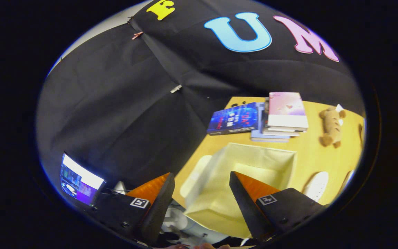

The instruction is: Open the storage box then place both shoes into the box .Put the left shoe in first, then the right shoe, with the right side of both shoes facing outward in a uniform manner.

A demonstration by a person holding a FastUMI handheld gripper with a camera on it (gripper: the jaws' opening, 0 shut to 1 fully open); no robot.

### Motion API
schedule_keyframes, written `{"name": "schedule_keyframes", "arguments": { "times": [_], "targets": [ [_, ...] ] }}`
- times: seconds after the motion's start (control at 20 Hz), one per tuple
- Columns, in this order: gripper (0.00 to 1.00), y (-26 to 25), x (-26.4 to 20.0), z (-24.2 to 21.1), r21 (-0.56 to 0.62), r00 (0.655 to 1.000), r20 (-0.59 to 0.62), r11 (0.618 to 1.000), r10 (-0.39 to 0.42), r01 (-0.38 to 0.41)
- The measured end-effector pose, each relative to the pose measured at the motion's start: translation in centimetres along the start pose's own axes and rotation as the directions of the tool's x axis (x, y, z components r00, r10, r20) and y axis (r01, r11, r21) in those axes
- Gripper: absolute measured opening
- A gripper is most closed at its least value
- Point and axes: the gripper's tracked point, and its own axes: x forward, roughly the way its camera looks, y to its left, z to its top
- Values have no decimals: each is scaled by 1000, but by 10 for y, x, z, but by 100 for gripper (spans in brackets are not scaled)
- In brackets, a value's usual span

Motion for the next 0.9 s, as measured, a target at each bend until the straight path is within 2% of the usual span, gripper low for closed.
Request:
{"name": "schedule_keyframes", "arguments": {
  "times": [0.15,0.35,0.65,0.75,0.9],
  "targets": [
    [99,-60,-27,-18,-54,993,-3,992,-116,116],
    [99,-136,-60,-50,-49,971,-34,971,-236,234],
    [99,-244,-89,-112,-35,910,-129,919,-395,393],
    [99,-272,-94,-133,-40,887,-161,901,-432,431],
    [99,-299,-91,-166,-28,872,-227,898,-434,440]
  ]
}}
